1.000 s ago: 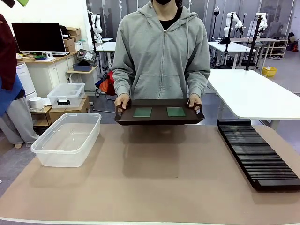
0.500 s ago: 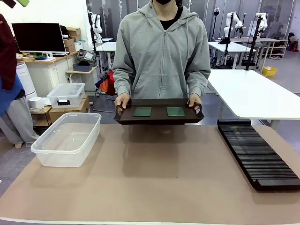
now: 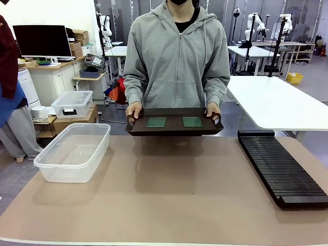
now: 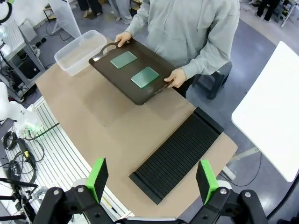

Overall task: Sort PCBs into racks and boxes based on the side picked up.
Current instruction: Pick up the Blank PCB handed by the Human.

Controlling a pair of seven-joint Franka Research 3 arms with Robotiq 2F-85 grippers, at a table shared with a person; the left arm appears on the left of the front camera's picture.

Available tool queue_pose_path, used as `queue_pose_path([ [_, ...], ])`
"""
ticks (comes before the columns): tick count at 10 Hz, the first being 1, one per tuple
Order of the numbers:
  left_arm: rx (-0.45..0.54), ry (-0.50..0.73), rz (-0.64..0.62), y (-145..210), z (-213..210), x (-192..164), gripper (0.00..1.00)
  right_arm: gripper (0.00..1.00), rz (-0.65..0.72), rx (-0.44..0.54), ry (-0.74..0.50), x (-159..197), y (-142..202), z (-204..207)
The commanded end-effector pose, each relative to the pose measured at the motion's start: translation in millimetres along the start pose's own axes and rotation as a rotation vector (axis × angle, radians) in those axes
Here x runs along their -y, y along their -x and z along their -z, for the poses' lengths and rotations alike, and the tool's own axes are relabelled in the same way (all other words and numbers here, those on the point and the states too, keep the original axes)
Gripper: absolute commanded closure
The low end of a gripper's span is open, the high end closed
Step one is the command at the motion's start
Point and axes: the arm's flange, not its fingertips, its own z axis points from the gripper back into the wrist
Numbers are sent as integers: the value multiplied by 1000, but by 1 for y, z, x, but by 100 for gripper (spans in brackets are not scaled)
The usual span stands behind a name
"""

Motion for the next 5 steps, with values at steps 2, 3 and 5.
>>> queue_pose_path([
  [2,-18,77,34,-1,-13,-5,0,0,-21,33,-8,-1,8,-23],
  [3,-28,99,52,0,-14,0,0,0,-24,38,-2,3,8,-29],
  [5,-30,100,71,2,-15,6,0,0,-30,34,15,13,5,-37],
])
